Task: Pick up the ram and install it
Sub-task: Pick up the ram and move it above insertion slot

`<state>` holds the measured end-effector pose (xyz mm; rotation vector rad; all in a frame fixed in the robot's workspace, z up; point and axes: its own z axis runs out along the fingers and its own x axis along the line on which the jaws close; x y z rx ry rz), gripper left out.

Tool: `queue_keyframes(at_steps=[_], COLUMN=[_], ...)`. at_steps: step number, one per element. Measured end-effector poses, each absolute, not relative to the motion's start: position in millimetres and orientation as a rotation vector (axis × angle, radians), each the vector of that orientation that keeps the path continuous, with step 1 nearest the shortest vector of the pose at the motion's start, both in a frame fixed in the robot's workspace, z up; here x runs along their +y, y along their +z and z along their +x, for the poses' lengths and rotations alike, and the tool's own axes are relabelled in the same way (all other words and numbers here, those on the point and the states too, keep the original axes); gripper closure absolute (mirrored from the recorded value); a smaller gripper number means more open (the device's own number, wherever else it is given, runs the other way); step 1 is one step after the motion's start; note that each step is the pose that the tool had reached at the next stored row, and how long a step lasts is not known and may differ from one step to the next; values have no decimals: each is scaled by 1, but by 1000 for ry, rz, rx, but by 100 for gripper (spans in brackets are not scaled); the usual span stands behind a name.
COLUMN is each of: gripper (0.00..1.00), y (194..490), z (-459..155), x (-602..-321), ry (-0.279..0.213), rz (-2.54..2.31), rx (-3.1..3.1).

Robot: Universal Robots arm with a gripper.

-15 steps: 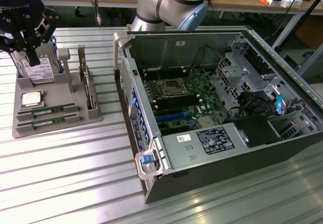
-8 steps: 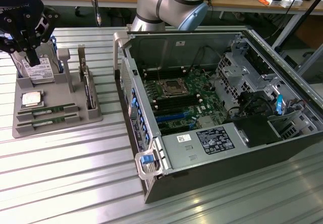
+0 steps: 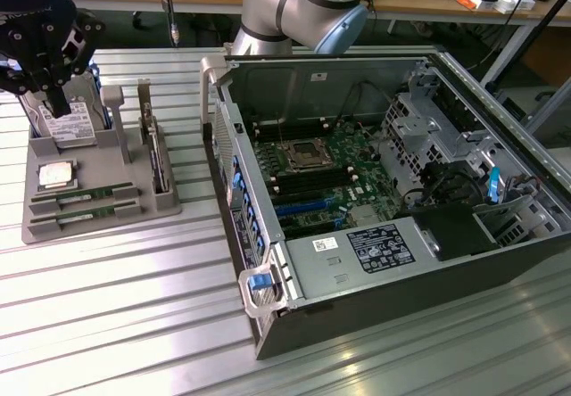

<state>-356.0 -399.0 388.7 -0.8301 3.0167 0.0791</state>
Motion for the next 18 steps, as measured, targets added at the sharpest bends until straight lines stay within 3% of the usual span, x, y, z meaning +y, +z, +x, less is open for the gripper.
queue_keyframes(at_steps=[18], gripper=[90], y=[389], z=[-356], x=[-399], ry=[80], rz=[-969], rx=[2977])
